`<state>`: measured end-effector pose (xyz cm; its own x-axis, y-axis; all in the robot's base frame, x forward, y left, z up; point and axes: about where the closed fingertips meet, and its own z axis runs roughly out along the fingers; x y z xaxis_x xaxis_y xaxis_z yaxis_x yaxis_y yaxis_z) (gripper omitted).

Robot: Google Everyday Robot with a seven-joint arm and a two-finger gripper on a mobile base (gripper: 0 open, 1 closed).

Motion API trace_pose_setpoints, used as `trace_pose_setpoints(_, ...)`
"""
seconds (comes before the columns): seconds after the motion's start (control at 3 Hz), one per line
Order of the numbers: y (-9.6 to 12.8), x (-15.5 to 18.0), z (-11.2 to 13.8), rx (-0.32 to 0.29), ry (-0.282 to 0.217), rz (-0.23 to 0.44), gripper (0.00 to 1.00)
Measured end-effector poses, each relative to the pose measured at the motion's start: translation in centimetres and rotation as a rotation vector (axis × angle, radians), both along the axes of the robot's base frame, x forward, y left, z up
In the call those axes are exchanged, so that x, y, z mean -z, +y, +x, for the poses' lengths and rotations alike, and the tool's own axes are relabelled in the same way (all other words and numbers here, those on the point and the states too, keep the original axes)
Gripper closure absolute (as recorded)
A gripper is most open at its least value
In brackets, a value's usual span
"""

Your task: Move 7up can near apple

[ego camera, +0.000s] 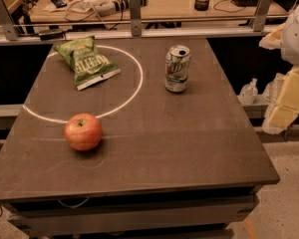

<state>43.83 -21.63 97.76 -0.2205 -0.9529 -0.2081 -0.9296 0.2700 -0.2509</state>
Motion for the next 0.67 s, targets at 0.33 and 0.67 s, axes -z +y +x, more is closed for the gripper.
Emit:
trace_pose_setpoints(0.33, 0.0, 0.0, 0.0, 0.0, 0.0, 0.0, 0.0)
trace_pose_setpoints(0.67, -0.4, 0.0, 1.1, 0.094, -0.043, 0.085, 0.0)
